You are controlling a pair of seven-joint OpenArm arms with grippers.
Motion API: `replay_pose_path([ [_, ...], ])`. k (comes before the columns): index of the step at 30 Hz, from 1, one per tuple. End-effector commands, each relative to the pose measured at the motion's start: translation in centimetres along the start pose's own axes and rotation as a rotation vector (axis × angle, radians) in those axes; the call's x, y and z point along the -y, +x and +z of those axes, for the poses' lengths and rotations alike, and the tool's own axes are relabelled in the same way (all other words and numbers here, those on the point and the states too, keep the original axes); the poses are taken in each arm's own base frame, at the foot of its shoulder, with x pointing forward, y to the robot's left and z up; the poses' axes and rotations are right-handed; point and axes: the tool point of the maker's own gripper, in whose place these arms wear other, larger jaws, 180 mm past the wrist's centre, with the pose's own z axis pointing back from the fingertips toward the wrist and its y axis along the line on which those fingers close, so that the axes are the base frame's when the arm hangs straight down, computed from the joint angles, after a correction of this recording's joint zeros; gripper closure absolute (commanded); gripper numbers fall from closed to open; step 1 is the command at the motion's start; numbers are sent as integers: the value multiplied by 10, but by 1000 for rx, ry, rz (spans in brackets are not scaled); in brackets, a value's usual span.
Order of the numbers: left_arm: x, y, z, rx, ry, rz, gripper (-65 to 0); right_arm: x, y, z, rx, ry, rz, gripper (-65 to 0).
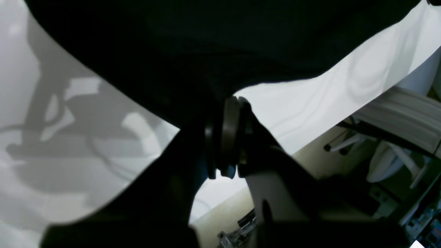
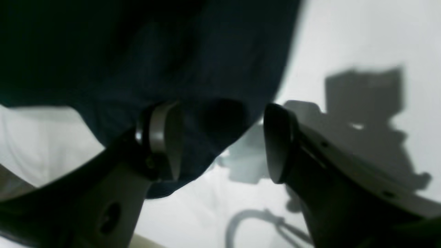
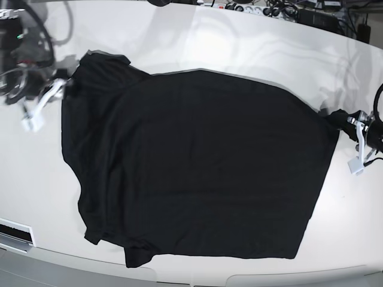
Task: Layout the t-shirt on the table in an organized manner, then fold the t-shirt properly
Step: 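Drag the held shirt edge away from the robot with both grippers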
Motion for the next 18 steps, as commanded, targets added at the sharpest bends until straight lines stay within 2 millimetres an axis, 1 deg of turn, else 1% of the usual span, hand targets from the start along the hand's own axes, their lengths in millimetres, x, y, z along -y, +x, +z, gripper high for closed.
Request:
replay_pose_path([
  [1,-5,9,16,35,21,-8,0,10,11,4,54,-13,-26,-386],
  [4,-5,9,16,34,21,-8,0,16,-3,-6,79,14,-130,-386],
  [8,-5,10,16,40,21,-8,0,28,-10,-2,145,29,-222,-386],
  [10,-5,10,16,40,20,-8,0,30,-14,-2,163,40,-255,-386],
  [14,-5,11,16,42,18,-7,0,14,-24,-11,164,160,-290,-385],
  [17,-5,10,16,42,18,-7,0,0,-25,-15,186,244,-276,-384],
  [18,-5,10,16,42,18,-7,0,-2,-24,-15,187,255,-270,-369],
])
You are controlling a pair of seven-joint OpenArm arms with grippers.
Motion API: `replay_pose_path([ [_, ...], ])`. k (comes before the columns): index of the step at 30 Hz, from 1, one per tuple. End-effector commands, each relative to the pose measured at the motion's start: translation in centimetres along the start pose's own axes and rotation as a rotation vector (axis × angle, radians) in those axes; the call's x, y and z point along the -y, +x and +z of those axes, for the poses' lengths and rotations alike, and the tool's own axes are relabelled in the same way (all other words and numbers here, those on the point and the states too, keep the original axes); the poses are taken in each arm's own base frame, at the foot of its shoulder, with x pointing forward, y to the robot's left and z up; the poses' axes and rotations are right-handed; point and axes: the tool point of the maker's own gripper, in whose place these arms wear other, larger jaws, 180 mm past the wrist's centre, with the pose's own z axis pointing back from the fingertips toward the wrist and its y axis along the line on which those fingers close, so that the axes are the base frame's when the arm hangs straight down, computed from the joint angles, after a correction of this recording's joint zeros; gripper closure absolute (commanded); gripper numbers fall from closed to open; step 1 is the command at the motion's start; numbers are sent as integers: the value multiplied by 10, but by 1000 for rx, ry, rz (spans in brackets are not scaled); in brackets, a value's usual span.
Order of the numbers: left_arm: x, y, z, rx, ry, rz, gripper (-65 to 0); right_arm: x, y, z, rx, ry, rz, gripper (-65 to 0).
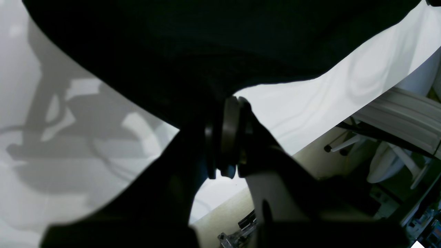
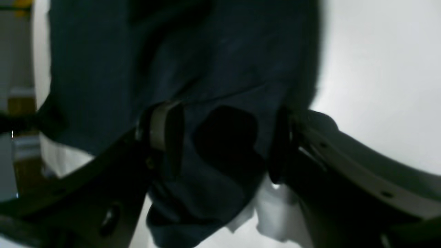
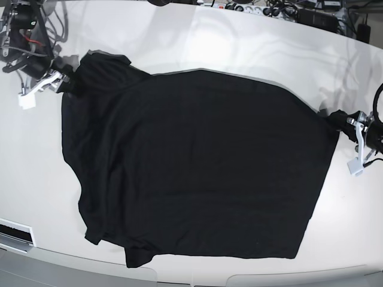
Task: Layout the t-shirt on the table in an organized manner, then fold the t-shirt properly
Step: 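Drag the held shirt edge away from the robot with both grippers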
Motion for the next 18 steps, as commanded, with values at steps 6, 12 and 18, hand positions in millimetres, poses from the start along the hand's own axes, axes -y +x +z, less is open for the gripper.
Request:
replay_pose_path([
  [6,-5,9,16,36,21,-8,0,-1,2,5,-25,13,24,0],
  [12,-7,30,32,84,39,-29,0,-28,25,26,-32,106,101,0],
  [18,-6,70,69,186,57,-66,0,-45,57,49,-3,73,277,0],
])
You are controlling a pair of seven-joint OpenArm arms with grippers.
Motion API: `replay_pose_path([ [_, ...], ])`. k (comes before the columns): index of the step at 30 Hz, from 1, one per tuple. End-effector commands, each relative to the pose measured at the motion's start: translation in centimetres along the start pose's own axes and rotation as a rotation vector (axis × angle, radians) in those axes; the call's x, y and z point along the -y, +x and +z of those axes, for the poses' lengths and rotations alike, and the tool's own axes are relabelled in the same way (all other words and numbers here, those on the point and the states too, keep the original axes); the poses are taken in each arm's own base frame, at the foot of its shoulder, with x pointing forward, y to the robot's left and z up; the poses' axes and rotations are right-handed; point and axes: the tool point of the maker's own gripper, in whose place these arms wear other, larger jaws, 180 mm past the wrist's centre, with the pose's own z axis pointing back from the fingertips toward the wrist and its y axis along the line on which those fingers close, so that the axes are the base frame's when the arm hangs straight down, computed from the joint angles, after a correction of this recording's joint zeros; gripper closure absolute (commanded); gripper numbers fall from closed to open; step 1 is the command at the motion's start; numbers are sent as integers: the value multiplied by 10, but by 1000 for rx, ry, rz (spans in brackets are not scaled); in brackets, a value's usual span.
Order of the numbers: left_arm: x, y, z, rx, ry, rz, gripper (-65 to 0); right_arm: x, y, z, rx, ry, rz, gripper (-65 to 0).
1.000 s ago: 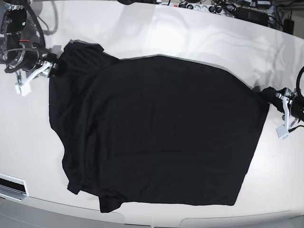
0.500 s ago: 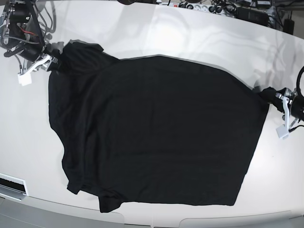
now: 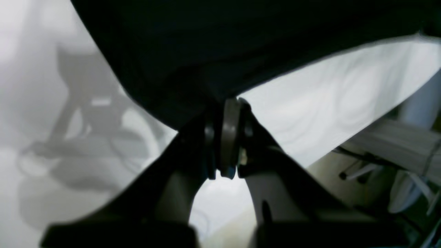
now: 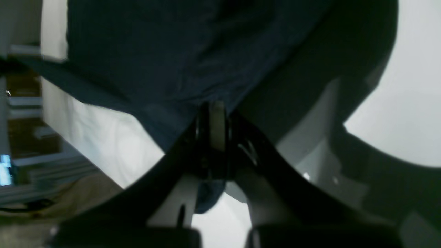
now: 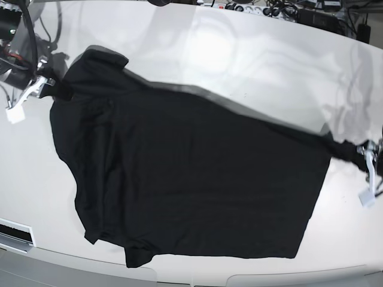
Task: Layout the t-shirt on the table in an organized manner, then fold the t-shirt properly
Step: 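Drag the held shirt edge away from the robot with both grippers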
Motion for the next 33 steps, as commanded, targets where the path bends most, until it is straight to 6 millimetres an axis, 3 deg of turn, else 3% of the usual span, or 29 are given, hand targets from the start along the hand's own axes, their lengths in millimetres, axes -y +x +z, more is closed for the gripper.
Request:
replay_pose_path([
  [1,-4,16,21,45,18,-22,0,-2,17,9,30,-8,55,0],
  [4,3,34,32,89,-3,-52,0,-5,29,17,41,-24,110,0],
  [7,8,39,33,113,-29,-55,0,-10,32,20,40,-28,144,0],
  [14,10,-14,5,-45,-67,-6,0,-23,20,33,-38,-60,222,0],
  [18,13,-39,-7,-98,-87,24,0,-47,17,44,-46,-75,321,0],
  [24,14,-49,-13,-107,-96,41,0,-60,8,45,-51,-76,343,0],
  [33,15,-59,-13,-135,-107,52,0,-49,-7,43,-92,-131,318,0],
])
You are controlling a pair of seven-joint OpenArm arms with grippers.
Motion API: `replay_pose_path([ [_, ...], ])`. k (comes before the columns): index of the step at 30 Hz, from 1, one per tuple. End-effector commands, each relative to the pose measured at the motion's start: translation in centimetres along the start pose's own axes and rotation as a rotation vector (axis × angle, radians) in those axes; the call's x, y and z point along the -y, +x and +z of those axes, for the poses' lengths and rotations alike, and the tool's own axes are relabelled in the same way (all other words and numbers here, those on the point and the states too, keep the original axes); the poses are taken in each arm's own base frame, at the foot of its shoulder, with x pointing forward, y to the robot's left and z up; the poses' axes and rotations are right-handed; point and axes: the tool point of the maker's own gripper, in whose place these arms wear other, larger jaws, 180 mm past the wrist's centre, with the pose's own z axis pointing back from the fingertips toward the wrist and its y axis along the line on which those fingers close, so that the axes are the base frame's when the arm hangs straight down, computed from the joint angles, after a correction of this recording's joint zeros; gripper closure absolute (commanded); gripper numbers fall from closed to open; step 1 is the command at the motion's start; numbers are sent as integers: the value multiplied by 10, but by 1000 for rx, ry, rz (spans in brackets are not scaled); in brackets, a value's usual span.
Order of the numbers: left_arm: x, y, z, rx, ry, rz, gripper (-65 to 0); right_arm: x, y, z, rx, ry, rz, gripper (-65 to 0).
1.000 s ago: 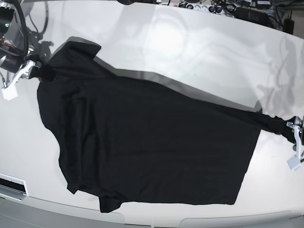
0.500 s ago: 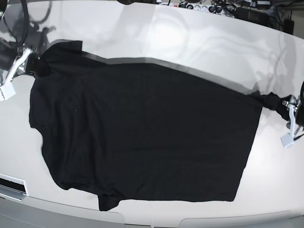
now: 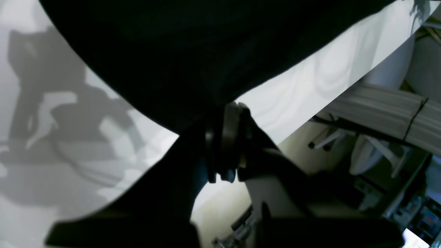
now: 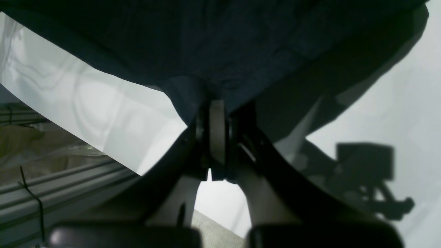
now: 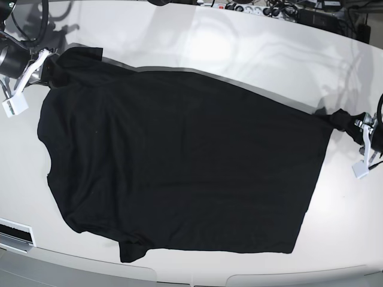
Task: Layout the t-shirt on the table in an organized manner, then fold the t-shirt properly
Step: 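Drag the held shirt edge away from the robot with both grippers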
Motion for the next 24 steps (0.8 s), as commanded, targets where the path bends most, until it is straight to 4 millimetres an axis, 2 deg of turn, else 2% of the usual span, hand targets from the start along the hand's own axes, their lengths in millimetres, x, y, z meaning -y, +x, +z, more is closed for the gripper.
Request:
replay_pose_path([
  [1,-4,4,17,26,22,-2,0,0,3,5,14,0,17,0],
  [7,-16,-31,27,-30,57,46,0,-4,-26,9,-57,5,-13,0],
  [11,-20,-48,40,-65,90,50,0,-9,-35,11,-72,25,-21,0],
  [14,-20,-68,44,-113,106,68,0,-10,-42,13,-90,27,-13,0],
  [19,-11,-105,38,-216,91,66,0,-11,-48,14,-111,28,-19,0],
  [24,1,-118,26,-263,56,39,0,-14,-56,16,-131,33,-35,0],
])
